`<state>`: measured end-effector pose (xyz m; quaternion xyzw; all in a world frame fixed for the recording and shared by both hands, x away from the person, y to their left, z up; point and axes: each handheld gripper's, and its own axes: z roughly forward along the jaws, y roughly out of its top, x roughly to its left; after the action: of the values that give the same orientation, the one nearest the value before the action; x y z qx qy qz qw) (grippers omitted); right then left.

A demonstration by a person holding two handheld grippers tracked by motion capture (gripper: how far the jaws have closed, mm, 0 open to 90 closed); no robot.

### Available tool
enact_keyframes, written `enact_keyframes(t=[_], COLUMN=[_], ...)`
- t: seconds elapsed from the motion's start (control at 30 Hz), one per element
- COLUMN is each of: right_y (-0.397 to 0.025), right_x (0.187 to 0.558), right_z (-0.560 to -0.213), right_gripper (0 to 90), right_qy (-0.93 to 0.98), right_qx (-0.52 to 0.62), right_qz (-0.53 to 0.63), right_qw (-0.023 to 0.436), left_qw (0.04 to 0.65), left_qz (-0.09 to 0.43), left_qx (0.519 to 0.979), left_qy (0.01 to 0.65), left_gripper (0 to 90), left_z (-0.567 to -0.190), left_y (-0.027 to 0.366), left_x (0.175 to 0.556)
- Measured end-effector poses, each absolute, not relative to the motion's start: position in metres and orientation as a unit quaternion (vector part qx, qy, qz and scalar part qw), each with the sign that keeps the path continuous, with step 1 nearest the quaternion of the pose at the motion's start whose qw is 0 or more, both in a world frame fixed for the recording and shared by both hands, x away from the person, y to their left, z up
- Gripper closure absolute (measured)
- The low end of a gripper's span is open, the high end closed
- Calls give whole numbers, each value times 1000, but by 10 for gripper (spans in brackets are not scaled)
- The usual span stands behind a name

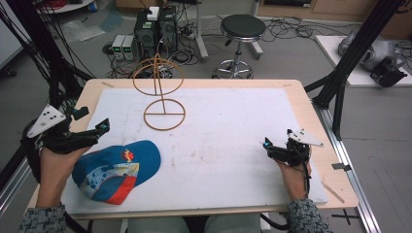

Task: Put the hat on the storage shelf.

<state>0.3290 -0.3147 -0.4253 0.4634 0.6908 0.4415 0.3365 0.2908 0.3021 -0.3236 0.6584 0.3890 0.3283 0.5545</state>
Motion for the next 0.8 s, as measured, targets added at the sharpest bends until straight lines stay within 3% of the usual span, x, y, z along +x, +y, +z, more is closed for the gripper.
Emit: enact_keyframes(t=[0.8], right_y=[-315], right_x=[330], right_z=[-426], right_gripper=[78], right_qy=[698], right_qx=[461], right_qz=[437], right_qw=[330], left_qw=[556], left_qz=[305], left_qx=[687], left_qy=[355], left_gripper=[174], left_z=[-323], left_y=[304], left_x=[289])
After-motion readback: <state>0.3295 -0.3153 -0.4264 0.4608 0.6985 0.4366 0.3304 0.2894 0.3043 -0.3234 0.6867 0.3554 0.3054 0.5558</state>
